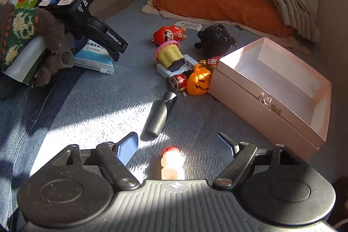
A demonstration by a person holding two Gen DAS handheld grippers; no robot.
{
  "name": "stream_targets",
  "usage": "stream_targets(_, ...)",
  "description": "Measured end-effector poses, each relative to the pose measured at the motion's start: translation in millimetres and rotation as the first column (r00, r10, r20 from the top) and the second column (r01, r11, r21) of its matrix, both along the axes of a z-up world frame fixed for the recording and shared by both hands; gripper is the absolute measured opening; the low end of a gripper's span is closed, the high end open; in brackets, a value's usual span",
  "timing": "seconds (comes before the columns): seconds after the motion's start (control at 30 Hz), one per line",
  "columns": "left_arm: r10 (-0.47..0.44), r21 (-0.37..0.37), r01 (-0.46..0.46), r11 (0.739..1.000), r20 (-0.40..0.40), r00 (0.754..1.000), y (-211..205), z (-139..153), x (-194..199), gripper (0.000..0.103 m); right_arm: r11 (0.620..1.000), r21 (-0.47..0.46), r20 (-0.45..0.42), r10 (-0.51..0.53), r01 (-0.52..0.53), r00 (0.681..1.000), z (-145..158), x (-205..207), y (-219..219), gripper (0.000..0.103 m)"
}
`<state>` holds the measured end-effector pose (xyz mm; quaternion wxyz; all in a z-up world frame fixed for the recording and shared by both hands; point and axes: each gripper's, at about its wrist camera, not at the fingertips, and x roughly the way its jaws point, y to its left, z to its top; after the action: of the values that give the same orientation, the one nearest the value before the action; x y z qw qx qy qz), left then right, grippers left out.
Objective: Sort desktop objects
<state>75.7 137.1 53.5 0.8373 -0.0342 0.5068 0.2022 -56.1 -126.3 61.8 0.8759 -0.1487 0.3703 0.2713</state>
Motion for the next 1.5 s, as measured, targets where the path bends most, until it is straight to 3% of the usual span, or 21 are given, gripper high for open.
stream_targets(0.03, 0.002, -0.006, -0.002, 1.0, 0.003, 1.0, 0, 0, -1, 0.094, 1.0, -0.01, 0.007, -0.007, 0.007, 1.0, 1, 0, 0, 0.079)
stream_targets(0.07, 0.005, -0.008, -0.005, 1.0, -0.004, 1.0, -1, -1, -1, 0.079, 1.0, -0.015, 0.021, -0.011, 0.011, 1.0, 4, -2, -2, 0.079)
stream_targets(0.13, 0.0, -0.01, 0.0, 1.0, 0.006, 1.0, -4, -1, -3, 0.074, 1.0, 0.002, 0.031, -0.026, 0.026, 0.999, 11, -1, -6, 0.084)
stream_targets(0.27, -0.15, -0.026, 0.153, 0.988, 0.076, 0.986, -26, 7, -18, 0.067, 0.996, 0.001, 0.003, -0.093, 0.093, 0.996, 18, 7, -12, 0.085)
stream_targets(0.3, -0.212, -0.049, 0.218, 0.975, 0.101, 0.972, -34, 11, -23, 0.067, 0.994, -0.009, -0.002, -0.111, 0.111, 0.994, 18, 9, -15, 0.086)
stream_targets(0.37, -0.361, -0.101, 0.378, 0.92, 0.154, 0.92, -54, 16, -33, 0.067, 0.988, -0.036, -0.022, -0.148, 0.147, 0.989, 15, 12, -22, 0.087)
stream_targets(0.43, -0.453, -0.104, 0.478, 0.872, 0.199, 0.869, -70, 18, -42, 0.071, 0.98, -0.077, -0.039, -0.185, 0.182, 0.982, 6, 14, -30, 0.087)
stream_targets(0.57, -0.509, -0.064, 0.539, 0.84, 0.257, 0.822, -87, 21, -56, 0.088, 0.956, -0.143, -0.104, -0.271, 0.255, 0.957, -21, 25, -41, 0.088)
stream_targets(0.67, -0.571, -0.139, 0.627, 0.767, 0.301, 0.764, -95, 25, -63, 0.086, 0.939, -0.162, -0.163, -0.329, 0.303, 0.93, -38, 35, -48, 0.091)
stream_targets(0.73, -0.599, -0.158, 0.669, 0.726, 0.331, 0.729, -101, 28, -70, 0.086, 0.926, -0.135, -0.217, -0.376, 0.354, 0.901, -46, 40, -57, 0.103)
stream_targets(0.77, -0.608, -0.169, 0.682, 0.712, 0.338, 0.718, -103, 29, -72, 0.086, 0.921, -0.116, -0.236, -0.39, 0.372, 0.89, -49, 41, -61, 0.103)
stream_targets(0.83, -0.611, -0.19, 0.687, 0.702, 0.336, 0.717, -110, 29, -73, 0.087, 0.916, -0.106, -0.241, -0.402, 0.387, 0.883, -53, 42, -62, 0.103)
stream_targets(1.0, -0.606, -0.15, 0.663, 0.733, 0.296, 0.738, -120, 31, -71, 0.092, 0.893, -0.108, -0.235, -0.45, 0.437, 0.862, -58, 43, -58, 0.103)
stream_targets(1.1, -0.619, -0.089, 0.662, 0.744, 0.282, 0.733, -119, 34, -69, 0.095, 0.891, -0.162, -0.263, -0.453, 0.424, 0.852, -58, 51, -52, 0.103)
stream_targets(1.2, -0.62, 0.011, 0.639, 0.769, 0.252, 0.743, -117, 38, -66, 0.095, 0.884, -0.148, -0.272, -0.468, 0.444, 0.841, -56, 53, -54, 0.103)
stream_targets(1.27, -0.613, 0.07, 0.618, 0.783, 0.252, 0.749, -113, 43, -66, 0.095, 0.888, -0.116, -0.226, -0.46, 0.445, 0.859, -47, 45, -53, 0.103)
stream_targets(1.3, -0.613, 0.061, 0.622, 0.781, 0.264, 0.745, -110, 46, -67, 0.095, 0.903, -0.105, -0.193, -0.43, 0.418, 0.882, -40, 39, -50, 0.1)
stream_targets(1.4, -0.622, -0.082, 0.669, 0.738, 0.301, 0.723, -102, 51, -69, 0.095, 0.961, -0.123, -0.129, -0.261, 0.246, 0.957, -20, 22, -30, 0.081)
stream_targets(1.5, -0.63, -0.148, 0.687, 0.712, 0.299, 0.717, -101, 48, -70, 0.089, 0.989, -0.12, -0.178, -0.108, 0.087, 0.978, -16, 3, -13, 0.069)
